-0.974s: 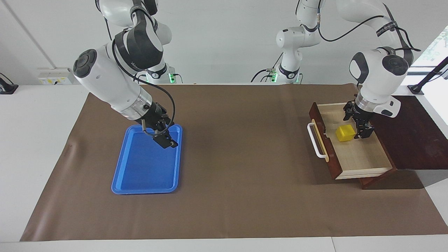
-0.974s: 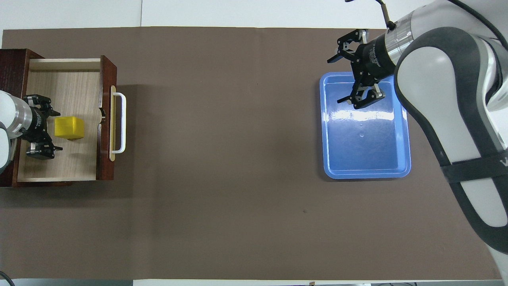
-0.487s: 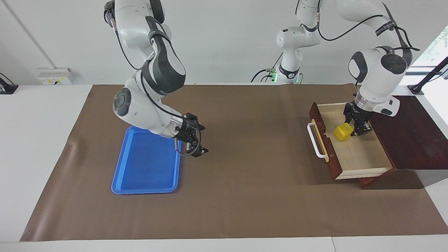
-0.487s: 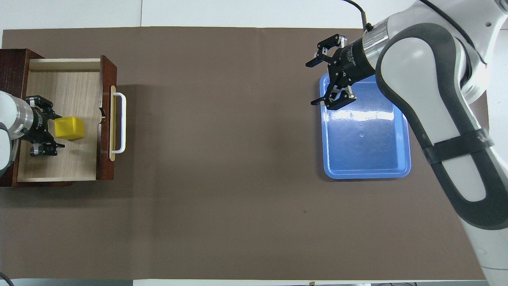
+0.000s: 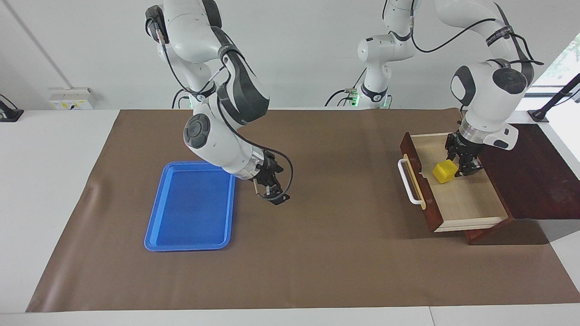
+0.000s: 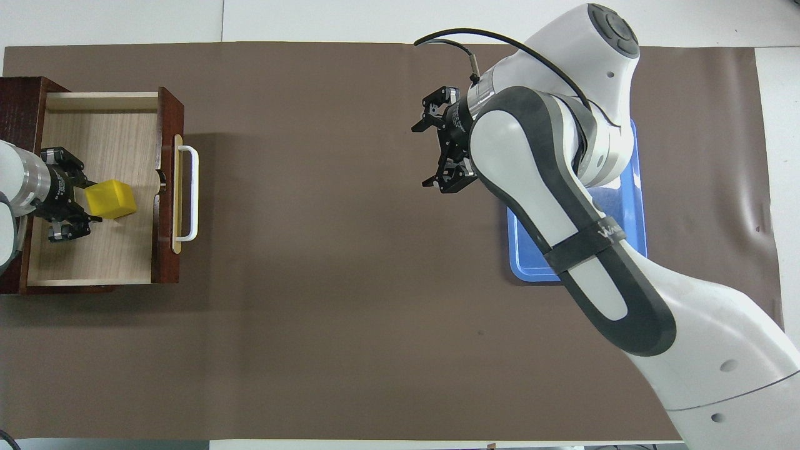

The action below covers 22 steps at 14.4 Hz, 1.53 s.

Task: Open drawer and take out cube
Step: 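Grasp the yellow cube with the left gripper while the right gripper advances, then lift the cube out with the left gripper toward the right gripper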

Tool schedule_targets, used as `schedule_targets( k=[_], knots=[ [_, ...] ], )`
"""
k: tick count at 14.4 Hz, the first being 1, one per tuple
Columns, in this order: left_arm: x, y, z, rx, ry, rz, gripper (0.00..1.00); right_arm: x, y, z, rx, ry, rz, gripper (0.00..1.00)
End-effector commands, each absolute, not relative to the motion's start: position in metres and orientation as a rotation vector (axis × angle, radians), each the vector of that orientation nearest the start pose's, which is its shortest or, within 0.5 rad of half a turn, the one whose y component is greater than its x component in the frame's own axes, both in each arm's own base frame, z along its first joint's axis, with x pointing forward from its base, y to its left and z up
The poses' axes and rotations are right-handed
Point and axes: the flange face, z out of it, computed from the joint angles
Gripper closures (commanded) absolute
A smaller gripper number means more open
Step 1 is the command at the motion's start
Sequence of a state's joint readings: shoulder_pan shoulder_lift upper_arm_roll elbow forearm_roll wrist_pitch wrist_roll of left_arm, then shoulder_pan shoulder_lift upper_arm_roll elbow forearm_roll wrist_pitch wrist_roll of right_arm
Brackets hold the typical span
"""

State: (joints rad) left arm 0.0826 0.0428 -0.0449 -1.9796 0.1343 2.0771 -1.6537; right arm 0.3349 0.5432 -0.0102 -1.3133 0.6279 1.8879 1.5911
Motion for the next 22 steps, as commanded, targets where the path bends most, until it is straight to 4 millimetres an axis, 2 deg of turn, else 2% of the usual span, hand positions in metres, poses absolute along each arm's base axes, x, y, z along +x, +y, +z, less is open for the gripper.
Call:
schedule_targets(
  k=[1,3,7,10,13,16,19,22],
  knots=[
    [0.569,0.025,0.468,2.283,2.223,0.191,1.00,0.689,0.256,0.439,-1.885,1.773,0.732,0.00],
    [0.573,0.024,0.484,2.314,2.182,0.189,1.00,0.696,0.240,0.437,-1.825,1.751,0.773,0.00],
    [0.588,0.002,0.516,2.332,2.120,0.168,1.00,0.694,0.244,0.432,-1.842,1.617,0.820,0.00],
    [0.599,-0.015,0.539,2.318,2.085,0.135,1.00,0.694,0.242,0.426,-1.840,1.604,0.817,0.00],
    [0.600,-0.053,0.553,2.311,2.014,0.095,1.00,0.692,0.249,0.418,-1.800,1.570,0.839,0.00],
    [0.591,-0.115,0.555,2.405,1.896,0.082,1.00,0.688,0.255,0.416,-1.797,1.579,0.851,0.00],
    [0.580,-0.172,0.556,2.443,1.813,0.090,1.00,0.679,0.244,0.400,-1.825,1.597,0.945,0.00],
    [0.574,-0.204,0.556,2.338,1.884,0.106,1.00,0.674,0.252,0.394,-1.832,1.600,0.945,0.00]
  ],
)
